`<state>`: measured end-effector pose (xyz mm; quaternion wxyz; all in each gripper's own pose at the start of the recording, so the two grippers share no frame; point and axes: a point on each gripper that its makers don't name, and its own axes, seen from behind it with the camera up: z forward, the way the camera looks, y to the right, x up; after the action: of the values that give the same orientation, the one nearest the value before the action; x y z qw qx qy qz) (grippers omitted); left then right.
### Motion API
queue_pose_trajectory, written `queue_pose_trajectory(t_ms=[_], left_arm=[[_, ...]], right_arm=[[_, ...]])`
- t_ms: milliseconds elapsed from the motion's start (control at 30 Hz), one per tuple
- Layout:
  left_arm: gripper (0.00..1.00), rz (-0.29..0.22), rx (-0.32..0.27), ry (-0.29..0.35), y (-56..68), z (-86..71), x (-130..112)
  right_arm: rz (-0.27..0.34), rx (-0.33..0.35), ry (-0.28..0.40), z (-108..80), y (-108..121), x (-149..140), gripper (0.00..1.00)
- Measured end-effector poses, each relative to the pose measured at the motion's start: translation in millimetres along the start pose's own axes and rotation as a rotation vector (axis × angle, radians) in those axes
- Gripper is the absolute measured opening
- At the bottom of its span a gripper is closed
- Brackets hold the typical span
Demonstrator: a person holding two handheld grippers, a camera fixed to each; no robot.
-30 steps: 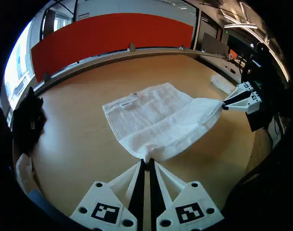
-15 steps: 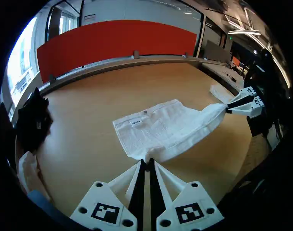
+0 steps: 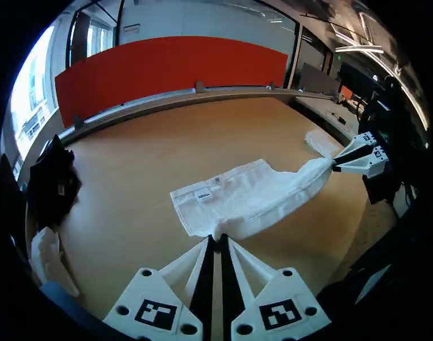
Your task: Fold towel
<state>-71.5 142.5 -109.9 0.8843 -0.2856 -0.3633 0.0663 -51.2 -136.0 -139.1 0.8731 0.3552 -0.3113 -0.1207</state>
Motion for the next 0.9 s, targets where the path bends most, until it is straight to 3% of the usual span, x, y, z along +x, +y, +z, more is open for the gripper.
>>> queue_pose_trajectory(t_ms=[567, 900], left_arm=[[0.08, -0.014, -0.004, -0.009, 4.8, 1.3, -5], [0.08, -0.026, 0.013, -0.014, -4.4, 19.0, -2]], right_arm=[[-0.008, 0.001, -0.015, 1.0, 3, -1, 0.1], [-0.01, 0.008, -0.05, 18.0, 13, -6, 0.1]])
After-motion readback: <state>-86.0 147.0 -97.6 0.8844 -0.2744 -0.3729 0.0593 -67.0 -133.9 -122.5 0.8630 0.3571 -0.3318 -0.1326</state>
